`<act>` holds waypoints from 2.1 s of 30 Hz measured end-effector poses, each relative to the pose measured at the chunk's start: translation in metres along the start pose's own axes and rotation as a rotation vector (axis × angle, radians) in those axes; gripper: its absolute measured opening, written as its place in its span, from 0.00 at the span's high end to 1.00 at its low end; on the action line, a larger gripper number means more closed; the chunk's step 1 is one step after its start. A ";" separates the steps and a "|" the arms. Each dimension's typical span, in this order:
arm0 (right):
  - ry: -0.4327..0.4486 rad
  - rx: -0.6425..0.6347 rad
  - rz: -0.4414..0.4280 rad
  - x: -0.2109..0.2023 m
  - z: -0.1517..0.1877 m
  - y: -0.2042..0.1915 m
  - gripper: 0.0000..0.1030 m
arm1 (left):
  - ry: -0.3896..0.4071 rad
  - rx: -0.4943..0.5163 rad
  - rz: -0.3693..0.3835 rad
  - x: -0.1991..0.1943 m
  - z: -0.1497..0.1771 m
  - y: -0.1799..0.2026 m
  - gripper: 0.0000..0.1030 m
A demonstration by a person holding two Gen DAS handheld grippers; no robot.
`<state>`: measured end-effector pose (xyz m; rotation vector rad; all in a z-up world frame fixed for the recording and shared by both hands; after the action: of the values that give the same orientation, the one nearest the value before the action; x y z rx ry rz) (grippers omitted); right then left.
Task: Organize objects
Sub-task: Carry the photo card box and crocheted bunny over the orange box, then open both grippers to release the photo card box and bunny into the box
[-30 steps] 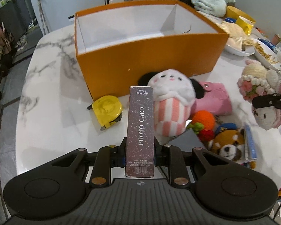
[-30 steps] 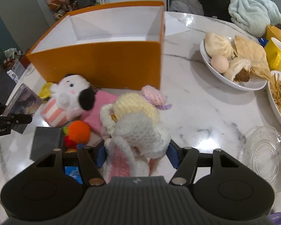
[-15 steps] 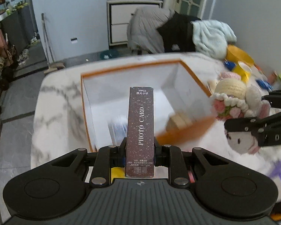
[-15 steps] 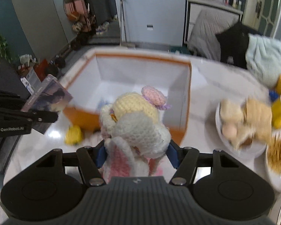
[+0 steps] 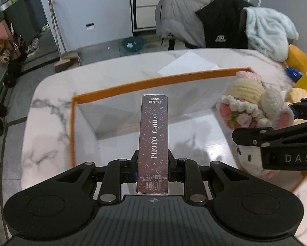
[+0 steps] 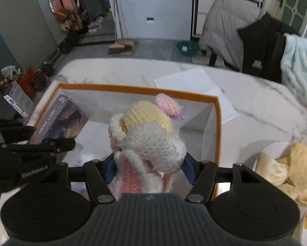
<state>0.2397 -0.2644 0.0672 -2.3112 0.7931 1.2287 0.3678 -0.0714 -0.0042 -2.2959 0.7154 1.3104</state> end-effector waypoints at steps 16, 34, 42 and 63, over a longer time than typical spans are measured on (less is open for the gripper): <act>-0.130 -0.007 0.084 0.092 -0.013 -0.004 0.37 | -0.100 -0.008 0.006 0.052 0.000 -0.009 0.74; -0.171 -0.003 0.142 0.103 -0.007 -0.007 0.26 | -0.103 0.042 -0.038 0.048 -0.003 -0.009 0.59; -0.177 -0.018 0.138 0.084 0.004 -0.008 0.23 | -0.096 0.033 -0.059 0.029 -0.001 -0.012 0.41; -0.096 -0.047 0.137 0.010 0.032 -0.014 0.09 | -0.011 0.015 -0.060 -0.042 0.017 0.006 0.21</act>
<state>0.2339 -0.2385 0.0429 -2.2462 0.9109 1.4204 0.3347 -0.0567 0.0236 -2.2782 0.6450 1.2857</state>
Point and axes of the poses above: each gripper's, at about its wrist camera, not at the fingertips, and x roughly the way its jaws point, y to its right, z to its underside, the point moved 5 cm from there along x, roughly the way its jaws point, and after that the axes turned 14 degrees about x, right-handed, at the moved point
